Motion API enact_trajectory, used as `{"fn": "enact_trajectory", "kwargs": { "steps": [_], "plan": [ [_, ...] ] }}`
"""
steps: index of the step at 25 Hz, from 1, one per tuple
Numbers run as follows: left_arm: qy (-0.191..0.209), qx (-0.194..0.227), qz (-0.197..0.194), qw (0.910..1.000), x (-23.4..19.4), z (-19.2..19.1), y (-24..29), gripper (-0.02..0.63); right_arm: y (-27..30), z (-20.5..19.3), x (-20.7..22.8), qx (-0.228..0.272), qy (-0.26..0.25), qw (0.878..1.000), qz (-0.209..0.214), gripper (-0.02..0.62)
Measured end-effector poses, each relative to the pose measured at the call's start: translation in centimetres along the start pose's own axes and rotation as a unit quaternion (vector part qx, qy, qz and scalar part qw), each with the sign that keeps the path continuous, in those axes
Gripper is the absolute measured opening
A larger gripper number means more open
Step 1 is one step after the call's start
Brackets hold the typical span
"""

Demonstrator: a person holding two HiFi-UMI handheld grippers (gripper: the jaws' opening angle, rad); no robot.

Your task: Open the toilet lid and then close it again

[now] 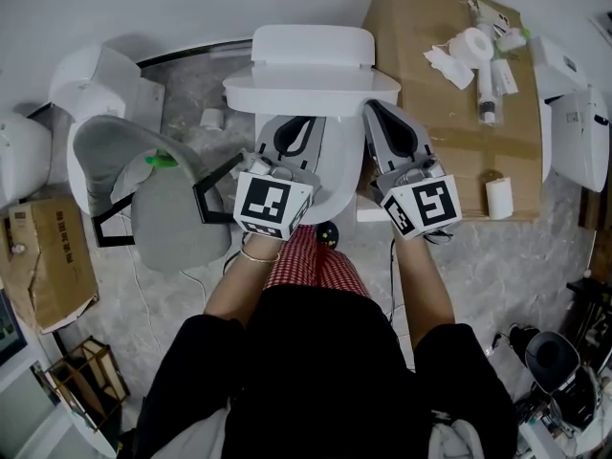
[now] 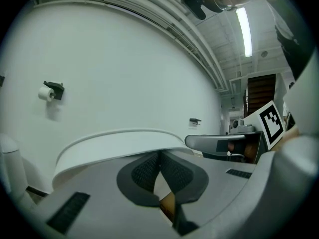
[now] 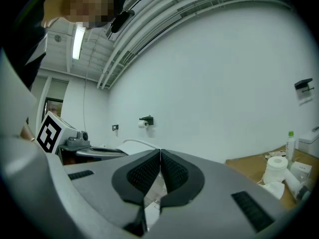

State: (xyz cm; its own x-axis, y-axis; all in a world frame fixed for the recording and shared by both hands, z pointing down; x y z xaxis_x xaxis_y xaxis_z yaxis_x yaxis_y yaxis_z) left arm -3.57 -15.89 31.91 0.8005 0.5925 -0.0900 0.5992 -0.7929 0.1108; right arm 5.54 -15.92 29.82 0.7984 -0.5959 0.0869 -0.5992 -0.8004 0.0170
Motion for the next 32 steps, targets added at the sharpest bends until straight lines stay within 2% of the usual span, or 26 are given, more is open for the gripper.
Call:
{"fn": "enact_trajectory", "kwargs": {
  "steps": [18, 32],
  "plan": [
    [0.007, 0.007, -0.014, 0.9999, -1.6, 2.2, 2.5, 0.003, 2.8, 2.1, 2.0, 0.014, -0.006, 1.000, -0.018, 0.020],
    [0.012, 0.010, -0.030, 0.9994, -3.0, 4.0, 4.7, 0.003, 6.3, 4.3, 3.1, 0.019, -0.037, 0.999, -0.020, 0.020]
  ]
}}
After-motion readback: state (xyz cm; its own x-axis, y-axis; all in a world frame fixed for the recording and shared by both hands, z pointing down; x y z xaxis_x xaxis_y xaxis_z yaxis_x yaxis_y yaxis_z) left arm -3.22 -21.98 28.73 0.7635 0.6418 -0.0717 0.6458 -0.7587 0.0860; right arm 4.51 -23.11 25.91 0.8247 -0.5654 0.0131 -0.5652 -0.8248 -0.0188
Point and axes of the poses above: the fingertips, and each gripper's own axes: y forward along the fingers, x to its right, z out of its top, the point moved 2 cm from there along -y, backward along the fingers, and after that the axes turned 1 degree about x, right-handed, at the moved point
